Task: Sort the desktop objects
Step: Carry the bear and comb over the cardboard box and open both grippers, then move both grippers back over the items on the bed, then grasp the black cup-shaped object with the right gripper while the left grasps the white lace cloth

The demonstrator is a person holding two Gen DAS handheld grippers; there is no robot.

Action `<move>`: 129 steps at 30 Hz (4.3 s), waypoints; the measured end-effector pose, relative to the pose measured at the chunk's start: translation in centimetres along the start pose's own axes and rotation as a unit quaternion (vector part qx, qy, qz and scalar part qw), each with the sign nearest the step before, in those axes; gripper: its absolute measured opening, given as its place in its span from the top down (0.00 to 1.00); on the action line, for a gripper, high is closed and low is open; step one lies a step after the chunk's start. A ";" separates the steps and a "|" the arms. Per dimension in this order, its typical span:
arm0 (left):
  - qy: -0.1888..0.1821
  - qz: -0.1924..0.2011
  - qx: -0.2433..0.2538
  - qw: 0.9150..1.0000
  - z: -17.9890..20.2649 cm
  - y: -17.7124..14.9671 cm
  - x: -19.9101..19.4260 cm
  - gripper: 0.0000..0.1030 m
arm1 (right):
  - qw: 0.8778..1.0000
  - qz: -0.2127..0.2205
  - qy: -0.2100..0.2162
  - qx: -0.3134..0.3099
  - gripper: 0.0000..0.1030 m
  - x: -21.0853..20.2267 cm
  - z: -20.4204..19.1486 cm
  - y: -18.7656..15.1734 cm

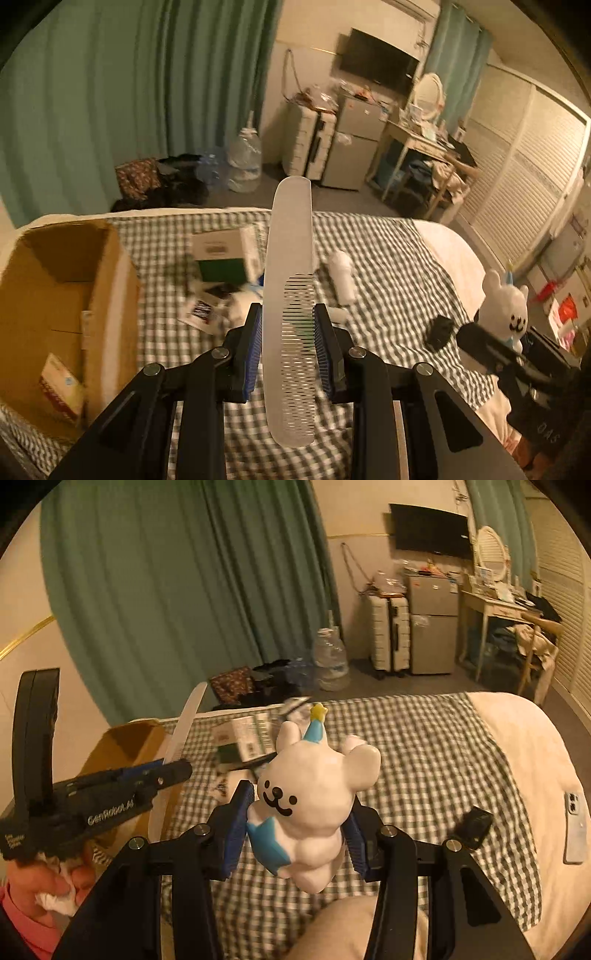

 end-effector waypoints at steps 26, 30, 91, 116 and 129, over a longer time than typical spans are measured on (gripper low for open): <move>0.170 0.040 -0.120 0.977 -24.1 -1.6 -7.0 0.74 | 0.970 -0.051 0.171 -0.162 0.55 8.3 -26.2 1.0; 0.195 0.033 -0.125 0.972 -26.1 -2.3 -6.9 0.74 | 0.967 -0.063 0.184 -0.167 0.55 10.8 -28.5 1.4; 0.109 -0.136 0.044 0.984 4.0 -9.1 19.6 0.20 | 0.954 -0.117 -0.185 0.204 0.29 9.5 24.0 -8.3; 0.097 -0.151 0.024 0.984 2.4 -8.2 24.0 0.12 | 0.925 -0.145 -0.223 0.271 0.21 11.1 28.7 -12.2; 0.052 -0.137 -0.017 0.989 1.9 -7.5 22.9 0.10 | 0.927 -0.146 -0.208 0.276 0.37 13.7 29.7 -12.9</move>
Point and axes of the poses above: each gripper's, at about its wrist camera, not at the fingertips, and x roughly the way its jaws point, z to its right, y to its top, the point moved 7 cm from there along x, roughly the way its jaws point, and after that the axes turned 2 degrees about -x, right-handed, at the moved point
